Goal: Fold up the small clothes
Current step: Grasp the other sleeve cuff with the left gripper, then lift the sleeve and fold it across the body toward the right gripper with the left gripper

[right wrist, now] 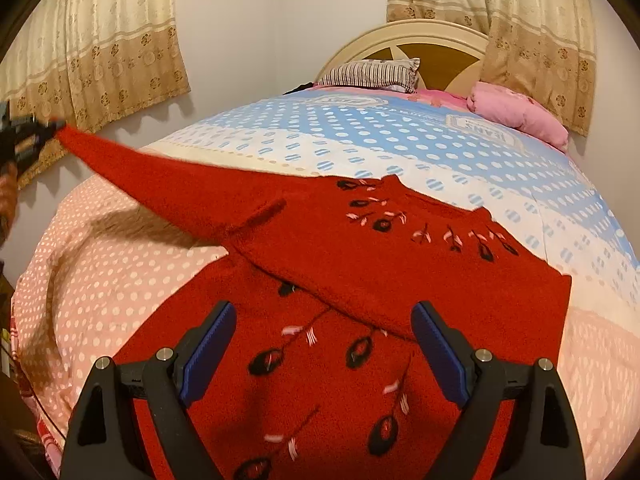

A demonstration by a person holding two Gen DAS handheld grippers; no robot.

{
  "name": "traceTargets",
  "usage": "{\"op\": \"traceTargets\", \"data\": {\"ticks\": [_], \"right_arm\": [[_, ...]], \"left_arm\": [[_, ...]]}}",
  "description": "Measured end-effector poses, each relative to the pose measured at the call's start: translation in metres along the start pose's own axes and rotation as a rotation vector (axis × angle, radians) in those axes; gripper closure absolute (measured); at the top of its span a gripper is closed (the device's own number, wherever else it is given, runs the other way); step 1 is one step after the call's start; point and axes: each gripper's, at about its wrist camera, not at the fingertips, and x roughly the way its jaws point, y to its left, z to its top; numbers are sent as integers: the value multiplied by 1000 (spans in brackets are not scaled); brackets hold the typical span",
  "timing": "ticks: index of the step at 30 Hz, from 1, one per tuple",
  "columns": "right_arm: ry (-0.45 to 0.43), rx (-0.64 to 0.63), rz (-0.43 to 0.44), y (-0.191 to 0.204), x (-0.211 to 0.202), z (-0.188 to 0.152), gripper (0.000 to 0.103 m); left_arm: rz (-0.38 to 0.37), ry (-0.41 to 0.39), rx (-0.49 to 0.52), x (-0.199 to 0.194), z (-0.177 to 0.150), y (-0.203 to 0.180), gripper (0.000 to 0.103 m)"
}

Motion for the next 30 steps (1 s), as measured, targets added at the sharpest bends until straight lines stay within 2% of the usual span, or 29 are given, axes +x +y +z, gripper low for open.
{"op": "traceTargets", "data": {"ticks": [6, 12, 30], "right_arm": [[1, 24, 18, -4, -11, -15, 13], [5, 21, 15, -7, -21, -26, 13], [-14, 123, -23, -55, -55, -60, 13]], "left_arm": [[-30, 38, 60, 19, -2, -29, 98], [-97, 48, 112, 28, -9, -74, 98], [-221, 98, 236, 54, -39, -199, 98]]}}
